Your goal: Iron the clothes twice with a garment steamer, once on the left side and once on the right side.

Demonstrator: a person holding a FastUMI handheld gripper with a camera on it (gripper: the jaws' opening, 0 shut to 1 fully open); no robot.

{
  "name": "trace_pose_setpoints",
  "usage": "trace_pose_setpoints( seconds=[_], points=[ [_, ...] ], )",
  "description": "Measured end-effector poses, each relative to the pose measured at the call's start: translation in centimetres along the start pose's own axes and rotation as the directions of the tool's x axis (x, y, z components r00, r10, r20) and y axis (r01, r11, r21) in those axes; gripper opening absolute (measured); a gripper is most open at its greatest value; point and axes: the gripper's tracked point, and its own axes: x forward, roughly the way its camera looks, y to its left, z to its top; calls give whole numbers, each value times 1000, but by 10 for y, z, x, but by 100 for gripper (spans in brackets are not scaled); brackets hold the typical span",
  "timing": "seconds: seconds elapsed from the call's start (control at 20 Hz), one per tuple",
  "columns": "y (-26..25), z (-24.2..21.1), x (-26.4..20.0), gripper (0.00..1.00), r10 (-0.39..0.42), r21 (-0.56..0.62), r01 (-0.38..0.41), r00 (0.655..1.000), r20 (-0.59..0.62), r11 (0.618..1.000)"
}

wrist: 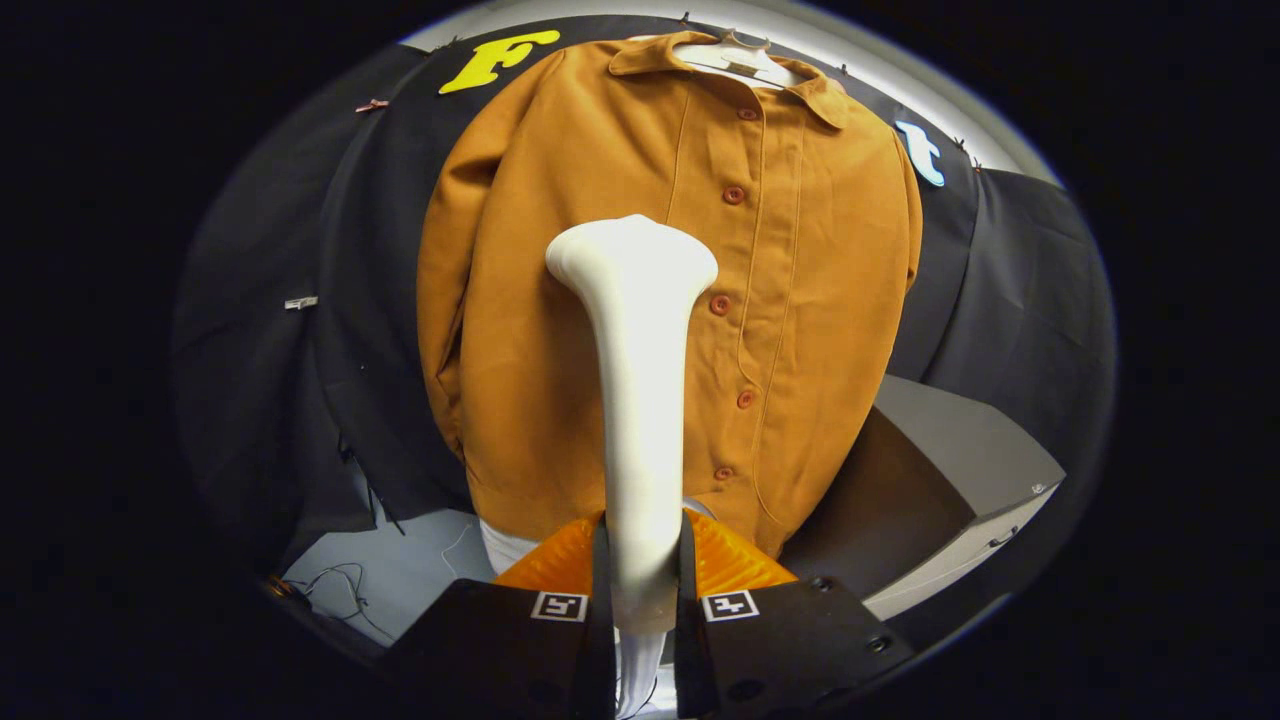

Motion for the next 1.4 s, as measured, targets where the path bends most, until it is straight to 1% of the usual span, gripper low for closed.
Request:
trace_pose_setpoints(
  seconds=[0.2,0.35,0.55,0.75,1.0,1.15,1.4],
  points=[
    [-1,-13,-19,27,-2,12,2,1000,-16,1000],
    [-9,-14,-39,27,-9,26,9,1000,2,1000],
    [-23,-2,-71,27,-32,57,29,998,51,998],
    [-40,22,-108,27,-59,88,49,992,111,995],
    [-67,66,-153,27,-103,131,79,976,193,988],
    [-82,92,-178,26,-144,125,117,961,235,985],
    [-94,130,-213,27,-165,169,120,945,284,978]
  ],
)
